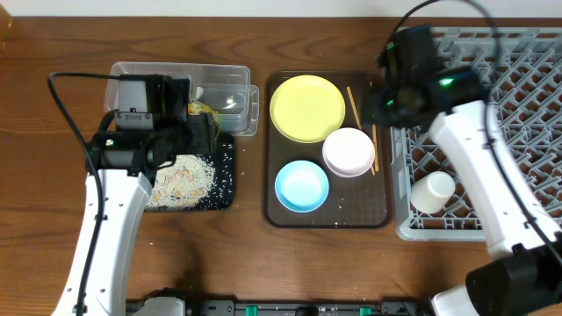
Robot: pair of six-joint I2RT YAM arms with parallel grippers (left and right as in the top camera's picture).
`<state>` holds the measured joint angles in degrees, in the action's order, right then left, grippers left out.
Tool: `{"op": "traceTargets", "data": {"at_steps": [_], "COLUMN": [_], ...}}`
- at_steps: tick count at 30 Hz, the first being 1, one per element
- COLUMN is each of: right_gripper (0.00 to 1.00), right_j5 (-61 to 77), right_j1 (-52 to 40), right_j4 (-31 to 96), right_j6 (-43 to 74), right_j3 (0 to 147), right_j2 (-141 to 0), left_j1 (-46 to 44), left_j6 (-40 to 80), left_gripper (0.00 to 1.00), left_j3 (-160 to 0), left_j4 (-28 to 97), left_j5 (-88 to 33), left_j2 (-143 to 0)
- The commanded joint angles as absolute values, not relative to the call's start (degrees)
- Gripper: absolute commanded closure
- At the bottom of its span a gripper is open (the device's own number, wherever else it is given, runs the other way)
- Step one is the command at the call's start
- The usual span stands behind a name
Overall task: Sort waste into correct bins and load items into the dishwasher rack
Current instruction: 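Reach the right gripper to the pink bowl on the brown tray, then lift the pink bowl with the right gripper into the dish rack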
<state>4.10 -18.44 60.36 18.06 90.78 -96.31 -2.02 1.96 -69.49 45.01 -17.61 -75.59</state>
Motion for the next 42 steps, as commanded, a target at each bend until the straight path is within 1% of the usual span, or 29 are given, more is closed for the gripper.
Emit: {"op": "traceTargets", "data": {"at_steps": [1,9,10,11,13,18,21,23,30,38,42], "right_gripper": [0.44,0.47,0.47,0.47,0.48,0.50,0.57,0.63,0.99,0.99,0.99], "right_j5": [2.83,-8.54,-8.93,-9.26,-9.28,-9.67,-10.07,-10.13,-11.03,-11.35,-11.42], "right_j1": [-21.85,-24.84,-24.82,-24.84,-24.82,-24.77,-24.77,-24.77,-24.38,-21.30,-19.20], "right_j4": [58.26,58.54,58.89,59.22,59.61,60.01,59.81,59.18,57.54,58.33,59.59], "right_j6": [22.59,28.82,28.97,29.30,29.78,30.48,30.92,30.89,31.31,31.11,25.71], "right_j3": [85.69,80.34,80.34,80.34,80.34,80.34,80.34,80.29,79.85,81.58,87.39], "right_j2": [-97.93,-103.88,-104.88,-105.69,-107.74,-111.50,-112.68,-113.60,-114.43,-110.43,-103.72], "left_j1": [-1.78,-1.78,-1.78,-1.78,-1.78,-1.78,-1.78,-1.78,-1.78,-1.78,-1.78], "left_j6": [1.13,1.15,1.15,1.15,1.15,1.15,1.15,1.15,1.15,1.15,1.15], "left_gripper": [0.34,0.32,0.26,0.25,0.20,0.17,0.14,0.13,0.12,0.11,0.11], "left_j3": [-71.18,-71.18,-71.16,-71.16,-71.16,-71.16,-71.16,-71.16,-71.16,-71.16,-71.16], "left_j4": [45.12,45.15,45.15,45.15,45.19,45.19,45.19,45.19,45.19,45.19,45.19], "left_j5": [-16.78,-11.22,-11.22,-11.25,-11.25,-11.25,-11.25,-11.25,-11.25,-11.25,-11.25], "left_j2": [-75.68,-75.88,-75.88,-75.88,-75.88,-75.88,-75.88,-75.88,-75.88,-75.88,-75.88]}}
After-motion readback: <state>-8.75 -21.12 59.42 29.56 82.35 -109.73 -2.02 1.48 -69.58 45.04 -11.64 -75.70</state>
